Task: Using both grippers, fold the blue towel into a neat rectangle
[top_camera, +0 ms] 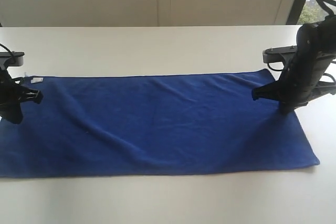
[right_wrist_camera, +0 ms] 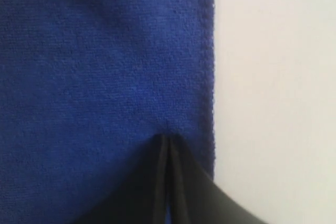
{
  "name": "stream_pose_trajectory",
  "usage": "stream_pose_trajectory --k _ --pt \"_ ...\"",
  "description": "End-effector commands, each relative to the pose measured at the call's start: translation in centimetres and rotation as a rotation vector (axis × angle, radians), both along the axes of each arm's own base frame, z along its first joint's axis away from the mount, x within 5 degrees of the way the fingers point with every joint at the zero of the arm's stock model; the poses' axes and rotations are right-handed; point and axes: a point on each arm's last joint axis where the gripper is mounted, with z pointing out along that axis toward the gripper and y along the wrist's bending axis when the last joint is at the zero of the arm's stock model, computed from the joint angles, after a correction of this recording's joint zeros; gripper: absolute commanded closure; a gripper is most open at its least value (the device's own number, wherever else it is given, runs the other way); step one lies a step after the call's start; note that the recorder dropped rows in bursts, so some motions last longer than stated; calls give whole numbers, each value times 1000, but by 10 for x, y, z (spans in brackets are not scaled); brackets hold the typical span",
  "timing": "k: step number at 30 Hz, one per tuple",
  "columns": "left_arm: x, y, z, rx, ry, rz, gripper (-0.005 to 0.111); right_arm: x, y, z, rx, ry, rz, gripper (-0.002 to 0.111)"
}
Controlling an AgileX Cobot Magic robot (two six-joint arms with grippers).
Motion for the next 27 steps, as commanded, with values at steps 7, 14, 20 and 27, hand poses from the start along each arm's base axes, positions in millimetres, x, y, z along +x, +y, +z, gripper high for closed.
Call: stream_pose_trajectory --k 7,14,20,27 --pt "-5 -3 2 -14 42 -4 107 -6 -7 -10 -37 68 -15 108" --pt "-6 -3 28 -12 -61 -2 107 -7 -12 -9 -89 63 -58 108" --pt "-9 -3 44 -11 -108 -2 107 -5 -18 -7 -152 46 -71 108" --pt "-11 -3 45 -12 -100 -3 107 -8 -29 -7 -183 65 -98 108"
